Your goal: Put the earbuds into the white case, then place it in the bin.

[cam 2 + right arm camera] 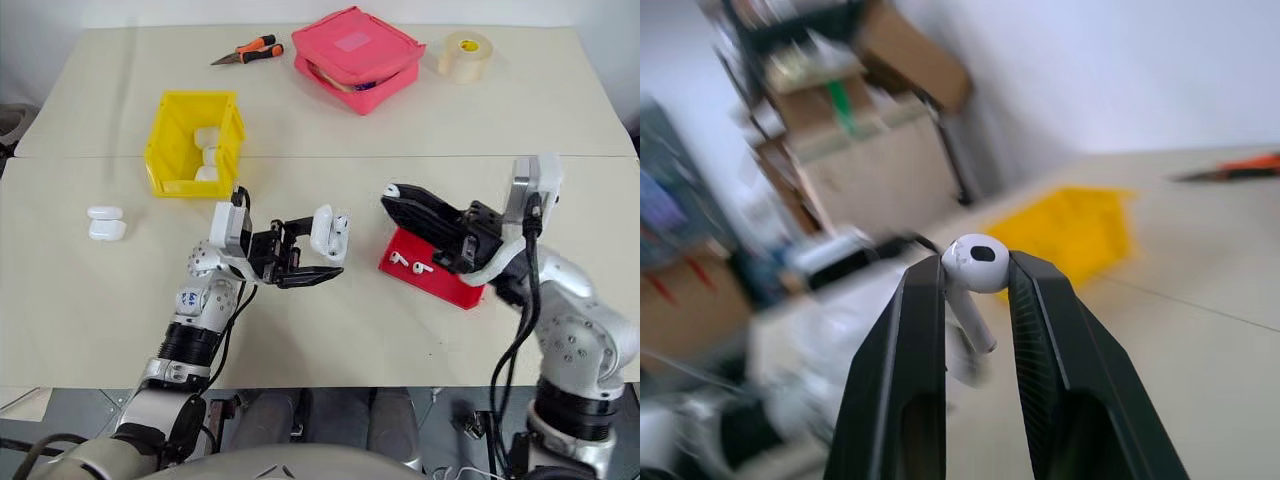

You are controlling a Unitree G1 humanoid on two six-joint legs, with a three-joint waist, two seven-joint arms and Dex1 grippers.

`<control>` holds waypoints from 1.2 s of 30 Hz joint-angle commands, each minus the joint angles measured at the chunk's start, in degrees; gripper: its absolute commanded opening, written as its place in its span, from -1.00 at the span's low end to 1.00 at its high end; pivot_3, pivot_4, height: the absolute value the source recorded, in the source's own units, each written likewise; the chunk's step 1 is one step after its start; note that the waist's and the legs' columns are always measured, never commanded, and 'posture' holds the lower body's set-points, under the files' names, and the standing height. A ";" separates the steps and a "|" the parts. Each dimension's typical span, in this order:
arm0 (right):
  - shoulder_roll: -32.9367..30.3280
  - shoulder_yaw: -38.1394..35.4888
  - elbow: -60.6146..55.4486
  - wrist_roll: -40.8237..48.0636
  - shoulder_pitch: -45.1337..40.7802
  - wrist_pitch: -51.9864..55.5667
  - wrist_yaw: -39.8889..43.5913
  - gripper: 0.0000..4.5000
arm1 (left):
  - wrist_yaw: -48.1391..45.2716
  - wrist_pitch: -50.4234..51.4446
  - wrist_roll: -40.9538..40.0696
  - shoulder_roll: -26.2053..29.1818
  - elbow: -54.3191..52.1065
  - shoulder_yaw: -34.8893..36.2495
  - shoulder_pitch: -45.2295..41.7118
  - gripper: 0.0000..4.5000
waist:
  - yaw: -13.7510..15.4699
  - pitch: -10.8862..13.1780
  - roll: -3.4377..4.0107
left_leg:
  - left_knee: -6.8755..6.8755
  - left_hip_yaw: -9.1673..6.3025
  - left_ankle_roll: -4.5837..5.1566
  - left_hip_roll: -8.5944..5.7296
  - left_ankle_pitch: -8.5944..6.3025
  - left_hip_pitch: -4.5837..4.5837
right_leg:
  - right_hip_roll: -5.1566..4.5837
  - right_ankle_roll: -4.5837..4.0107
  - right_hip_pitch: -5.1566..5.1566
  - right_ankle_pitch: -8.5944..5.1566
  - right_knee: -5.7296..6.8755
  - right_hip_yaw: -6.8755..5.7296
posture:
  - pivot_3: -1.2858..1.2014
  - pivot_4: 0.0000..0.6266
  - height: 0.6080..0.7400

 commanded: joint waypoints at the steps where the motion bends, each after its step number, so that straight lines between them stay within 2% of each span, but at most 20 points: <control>1: 2.02 2.84 -4.56 4.18 2.21 -0.94 -4.74 -0.77 | 0.89 -0.20 0.73 0.04 -0.02 -0.12 -0.82 0.20 | 0.02 0.00 0.00 | -0.01 0.00 0.00 -0.01 0.00 0.00 | 0.00 0.00 0.00 0.00 0.01 0.00 | 0.03 -0.52 1.00; 15: 2.65 12.03 -5.78 0.63 8.24 -5.32 -4.79 -0.77 | 2.94 2.11 1.48 0.36 -2.15 -0.63 -2.01 0.20 | -0.12 0.00 0.00 | -0.05 0.05 0.04 -0.01 -0.01 0.03 | 0.03 0.00 -0.01 0.00 0.03 0.03 | 0.03 -0.52 1.00; 28: 0.99 16.65 -4.92 -6.07 11.27 -10.20 -2.07 -0.77 | 4.06 3.61 0.76 -0.01 -3.79 -0.58 -2.10 0.20 | -0.13 0.00 0.00 | -0.07 0.06 0.04 -0.01 -0.01 0.05 | 0.04 -0.01 0.00 -0.01 0.03 0.03 | 0.03 -0.52 1.00; 31: 0.76 17.16 -4.37 -4.77 10.68 -9.03 -3.33 -0.77 | 3.89 3.81 0.58 -0.13 -4.06 -0.69 -1.96 0.20 | -0.13 0.00 0.00 | -0.08 0.06 0.04 -0.01 -0.01 0.05 | 0.04 -0.01 0.00 -0.01 0.03 0.03 | 0.03 -0.52 1.00; 36: -0.90 17.49 -5.16 -7.35 9.65 -10.52 -1.21 -0.05 | 3.72 4.00 0.47 -0.29 -4.37 -0.74 -1.73 0.20 | -0.10 0.00 0.00 | -0.07 0.06 0.04 -0.01 -0.01 0.05 | 0.04 -0.01 0.00 -0.01 0.02 0.04 | 0.03 -0.52 1.00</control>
